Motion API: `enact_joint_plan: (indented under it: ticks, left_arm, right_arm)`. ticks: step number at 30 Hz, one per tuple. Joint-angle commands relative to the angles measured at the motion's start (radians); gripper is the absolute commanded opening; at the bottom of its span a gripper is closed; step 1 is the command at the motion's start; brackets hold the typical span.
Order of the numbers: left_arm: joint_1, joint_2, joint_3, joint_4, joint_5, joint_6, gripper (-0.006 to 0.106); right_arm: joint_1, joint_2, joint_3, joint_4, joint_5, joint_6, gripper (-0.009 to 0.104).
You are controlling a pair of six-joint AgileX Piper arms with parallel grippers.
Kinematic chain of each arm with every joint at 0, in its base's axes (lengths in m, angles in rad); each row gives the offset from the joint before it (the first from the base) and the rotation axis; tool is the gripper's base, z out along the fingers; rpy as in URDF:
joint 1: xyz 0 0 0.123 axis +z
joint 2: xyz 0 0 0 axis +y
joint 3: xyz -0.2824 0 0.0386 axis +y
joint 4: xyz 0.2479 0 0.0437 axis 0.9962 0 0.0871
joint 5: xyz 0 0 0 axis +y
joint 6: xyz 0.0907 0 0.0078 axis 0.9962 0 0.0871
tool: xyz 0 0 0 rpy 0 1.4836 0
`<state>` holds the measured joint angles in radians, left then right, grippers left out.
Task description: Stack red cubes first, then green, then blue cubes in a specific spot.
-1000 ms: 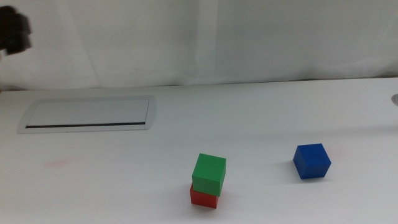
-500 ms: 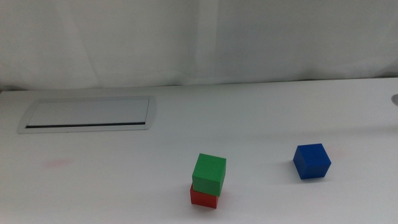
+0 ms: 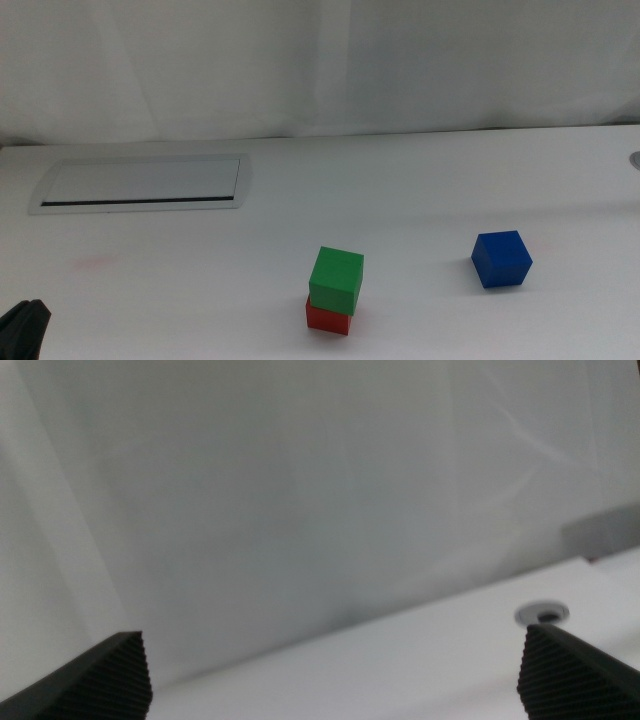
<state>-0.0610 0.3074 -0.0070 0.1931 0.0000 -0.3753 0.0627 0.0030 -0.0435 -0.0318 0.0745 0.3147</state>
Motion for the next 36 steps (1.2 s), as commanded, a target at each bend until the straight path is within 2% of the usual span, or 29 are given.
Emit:
enact_joint_plan:
  ticks: [1, 8, 16, 18, 22, 24, 29, 32, 36]
  left_arm:
    - [0.002, -0.004, 0.043, -0.006, -0.046, -0.007, -0.003]
    - [0.002, -0.004, 0.043, 0.018, -0.032, 0.001, -0.003]
    - [0.002, -0.004, 0.043, 0.018, -0.041, 0.001, -0.003]
    - [0.002, -0.004, 0.043, 0.018, -0.041, 0.001, -0.003]
    - [0.002, -0.004, 0.043, 0.018, -0.041, 0.001, -0.003]
    - [0.002, -0.004, 0.043, 0.018, -0.041, 0.001, -0.003]
    - [0.002, -0.004, 0.043, 0.018, -0.041, 0.001, -0.003]
    - [0.002, -0.004, 0.043, 0.018, -0.043, 0.001, -0.003]
    - [0.002, -0.004, 0.043, 0.018, -0.043, 0.001, -0.003]
  right_arm:
    - [-0.003, -0.010, -0.043, -0.007, 0.025, -0.007, 0.103]
    - [-0.003, 0.157, -0.317, -0.024, 0.274, -0.077, 0.103]
    - [-0.003, 0.459, -0.682, -0.015, 0.465, -0.119, 0.103]
    - [-0.003, 0.529, -0.757, 0.011, 0.507, -0.138, 0.103]
    - [-0.003, 0.710, -0.935, 0.055, 0.721, -0.207, 0.103]
    - [-0.003, 0.800, -1.021, 0.103, 0.818, -0.254, 0.103]
    - [0.009, 1.015, -1.177, 0.166, 0.973, -0.281, 0.103]
    - [0.066, 1.127, -1.220, 0.157, 1.034, -0.259, 0.103]
    - [0.212, 1.251, -1.220, 0.048, 1.058, -0.148, 0.103]
